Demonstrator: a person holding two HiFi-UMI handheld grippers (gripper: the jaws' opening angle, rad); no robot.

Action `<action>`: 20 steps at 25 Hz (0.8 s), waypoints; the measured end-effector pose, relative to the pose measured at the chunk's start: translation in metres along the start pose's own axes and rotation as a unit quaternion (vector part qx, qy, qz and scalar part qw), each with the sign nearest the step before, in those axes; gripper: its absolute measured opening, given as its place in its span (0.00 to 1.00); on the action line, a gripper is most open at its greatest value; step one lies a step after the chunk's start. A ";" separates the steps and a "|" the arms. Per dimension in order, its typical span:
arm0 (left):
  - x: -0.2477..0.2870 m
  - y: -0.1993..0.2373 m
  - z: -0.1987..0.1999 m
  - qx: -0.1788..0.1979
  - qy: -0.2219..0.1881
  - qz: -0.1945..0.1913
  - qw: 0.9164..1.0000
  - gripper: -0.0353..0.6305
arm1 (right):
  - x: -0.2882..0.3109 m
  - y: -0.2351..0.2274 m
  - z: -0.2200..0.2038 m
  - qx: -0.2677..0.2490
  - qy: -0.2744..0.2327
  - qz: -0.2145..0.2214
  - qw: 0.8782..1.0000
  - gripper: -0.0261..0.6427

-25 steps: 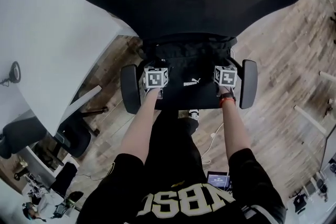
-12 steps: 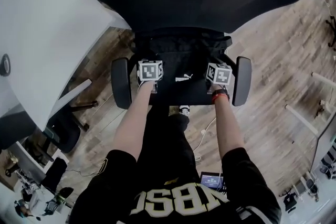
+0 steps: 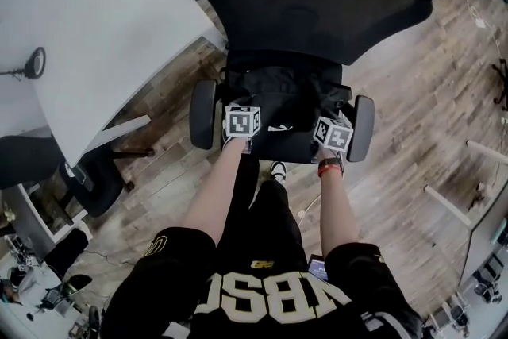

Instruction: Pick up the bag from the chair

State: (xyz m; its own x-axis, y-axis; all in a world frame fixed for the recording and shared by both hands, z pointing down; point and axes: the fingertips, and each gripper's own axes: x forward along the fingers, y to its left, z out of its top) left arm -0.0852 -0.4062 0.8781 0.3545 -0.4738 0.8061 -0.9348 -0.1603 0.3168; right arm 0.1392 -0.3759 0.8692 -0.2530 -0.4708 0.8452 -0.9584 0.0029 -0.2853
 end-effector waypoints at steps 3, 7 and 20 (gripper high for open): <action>-0.027 -0.004 0.012 0.014 -0.022 0.004 1.000 0.12 | -0.021 0.015 0.003 -0.007 -0.009 0.007 1.000 0.09; -0.058 -0.018 0.023 0.020 -0.039 0.001 0.999 0.12 | -0.052 0.024 0.009 -0.012 -0.030 0.010 0.999 0.09; -0.198 -0.068 0.079 0.064 -0.141 -0.006 0.988 0.12 | -0.178 0.075 0.041 -0.059 -0.101 0.024 0.993 0.09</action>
State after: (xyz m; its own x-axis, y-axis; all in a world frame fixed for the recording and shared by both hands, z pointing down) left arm -0.0932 -0.3705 0.6576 0.3618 -0.6906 0.6262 -0.9322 -0.2660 0.2453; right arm 0.1174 -0.3284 0.6790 -0.2789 -0.6356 0.7199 -0.9576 0.1277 -0.2583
